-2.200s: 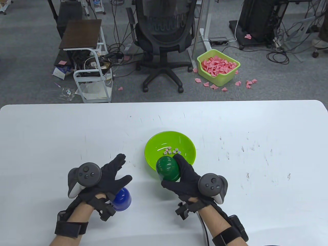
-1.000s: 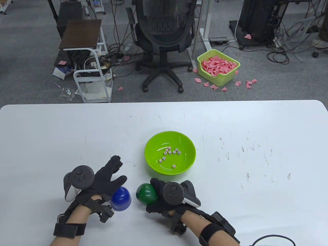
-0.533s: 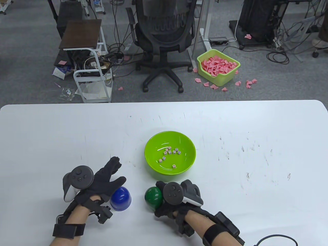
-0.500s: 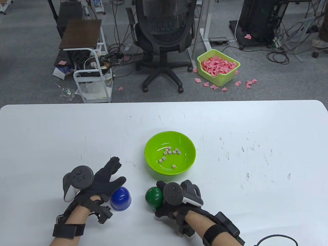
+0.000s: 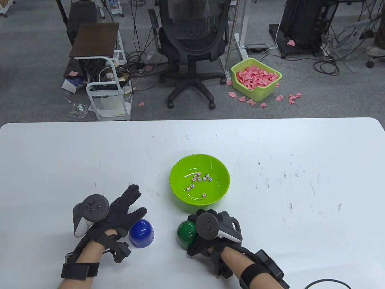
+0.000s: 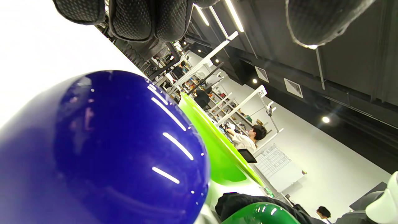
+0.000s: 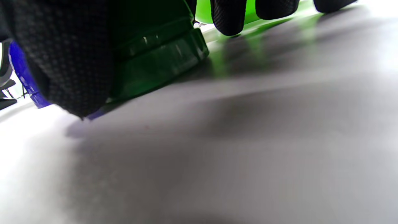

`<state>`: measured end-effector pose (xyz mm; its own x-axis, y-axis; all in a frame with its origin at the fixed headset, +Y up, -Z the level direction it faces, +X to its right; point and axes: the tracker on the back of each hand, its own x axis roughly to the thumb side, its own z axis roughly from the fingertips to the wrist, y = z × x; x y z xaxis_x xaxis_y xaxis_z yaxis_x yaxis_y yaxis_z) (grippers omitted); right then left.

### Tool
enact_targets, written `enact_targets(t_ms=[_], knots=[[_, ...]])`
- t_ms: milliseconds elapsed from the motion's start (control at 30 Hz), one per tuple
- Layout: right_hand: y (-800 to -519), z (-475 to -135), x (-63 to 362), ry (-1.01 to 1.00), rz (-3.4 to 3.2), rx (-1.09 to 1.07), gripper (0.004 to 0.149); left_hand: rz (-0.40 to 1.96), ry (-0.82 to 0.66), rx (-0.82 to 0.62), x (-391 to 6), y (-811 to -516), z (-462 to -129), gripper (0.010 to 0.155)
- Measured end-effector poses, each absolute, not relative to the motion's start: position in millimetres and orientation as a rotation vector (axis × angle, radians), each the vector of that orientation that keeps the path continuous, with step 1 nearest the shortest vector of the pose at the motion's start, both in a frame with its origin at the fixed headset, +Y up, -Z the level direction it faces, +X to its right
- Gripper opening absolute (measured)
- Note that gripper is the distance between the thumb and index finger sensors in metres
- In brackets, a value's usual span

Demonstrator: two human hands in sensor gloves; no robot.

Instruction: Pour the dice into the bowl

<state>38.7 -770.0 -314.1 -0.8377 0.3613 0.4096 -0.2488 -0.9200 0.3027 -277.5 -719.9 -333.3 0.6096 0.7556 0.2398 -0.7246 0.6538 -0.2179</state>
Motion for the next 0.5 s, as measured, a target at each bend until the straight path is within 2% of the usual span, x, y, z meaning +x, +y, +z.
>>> enact_targets(t_ms=[300, 500], knots=[[-768, -311, 42, 0.389, 2.723, 0.670, 0.101, 0.841, -0.333, -0.100, -277, -719, -333, 0.090], [-748, -310, 54, 0.405, 2.649, 0.632, 0.105, 0.833, -0.341, -0.086, -277, -718, -332, 0.090]])
